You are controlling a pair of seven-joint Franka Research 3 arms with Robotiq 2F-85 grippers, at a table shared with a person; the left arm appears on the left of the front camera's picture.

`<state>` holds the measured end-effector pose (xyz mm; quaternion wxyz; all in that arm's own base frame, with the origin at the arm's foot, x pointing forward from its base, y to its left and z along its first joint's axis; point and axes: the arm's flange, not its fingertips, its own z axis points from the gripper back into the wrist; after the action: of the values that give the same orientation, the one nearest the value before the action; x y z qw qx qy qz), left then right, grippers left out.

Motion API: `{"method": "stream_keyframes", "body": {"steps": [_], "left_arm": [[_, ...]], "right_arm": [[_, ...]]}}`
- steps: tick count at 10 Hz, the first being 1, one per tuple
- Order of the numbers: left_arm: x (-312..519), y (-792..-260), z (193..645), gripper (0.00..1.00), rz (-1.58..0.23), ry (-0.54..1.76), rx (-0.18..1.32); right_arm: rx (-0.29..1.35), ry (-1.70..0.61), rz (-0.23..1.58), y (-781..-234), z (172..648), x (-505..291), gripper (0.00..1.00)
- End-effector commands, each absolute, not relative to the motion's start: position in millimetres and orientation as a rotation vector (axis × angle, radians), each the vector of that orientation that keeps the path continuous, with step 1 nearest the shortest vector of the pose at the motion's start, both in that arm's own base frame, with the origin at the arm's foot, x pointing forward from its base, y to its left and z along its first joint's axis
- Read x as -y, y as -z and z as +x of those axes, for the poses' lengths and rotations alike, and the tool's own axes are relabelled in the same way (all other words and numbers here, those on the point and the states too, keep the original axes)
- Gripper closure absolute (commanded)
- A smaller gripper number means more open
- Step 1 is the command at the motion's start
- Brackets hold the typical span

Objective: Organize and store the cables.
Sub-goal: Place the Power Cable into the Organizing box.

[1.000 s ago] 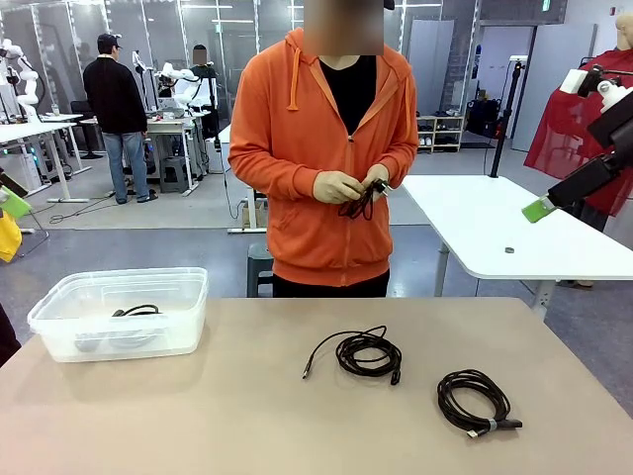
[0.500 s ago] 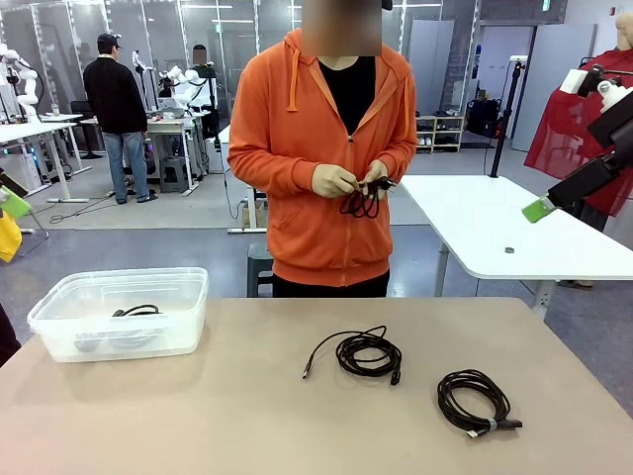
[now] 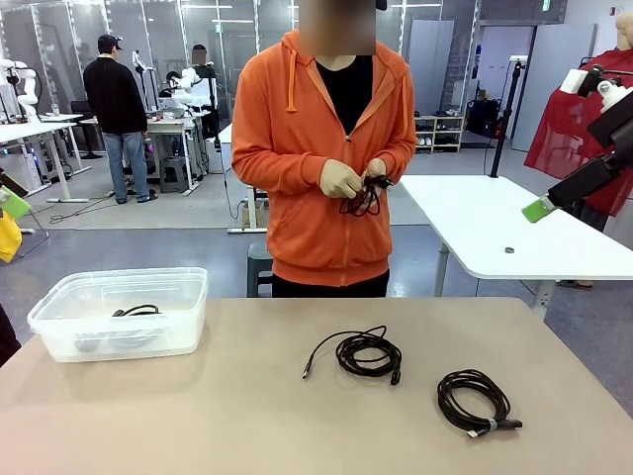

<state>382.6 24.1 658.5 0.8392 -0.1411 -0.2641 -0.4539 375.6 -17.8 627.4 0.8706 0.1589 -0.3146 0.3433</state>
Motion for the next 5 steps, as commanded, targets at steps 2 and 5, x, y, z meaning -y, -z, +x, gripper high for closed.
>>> {"method": "stream_keyframes", "body": {"steps": [2,5], "left_arm": [[-24.1,-658.8,382.7,0.00,-0.294,0.966,0.562],[-24.1,-658.8,382.7,0.00,-0.294,0.966,0.562]], "right_arm": [[0.654,-0.718,0.328,-627.2,375.1,17.6,0.00],[0.654,-0.718,0.328,-627.2,375.1,17.6,0.00]]}}
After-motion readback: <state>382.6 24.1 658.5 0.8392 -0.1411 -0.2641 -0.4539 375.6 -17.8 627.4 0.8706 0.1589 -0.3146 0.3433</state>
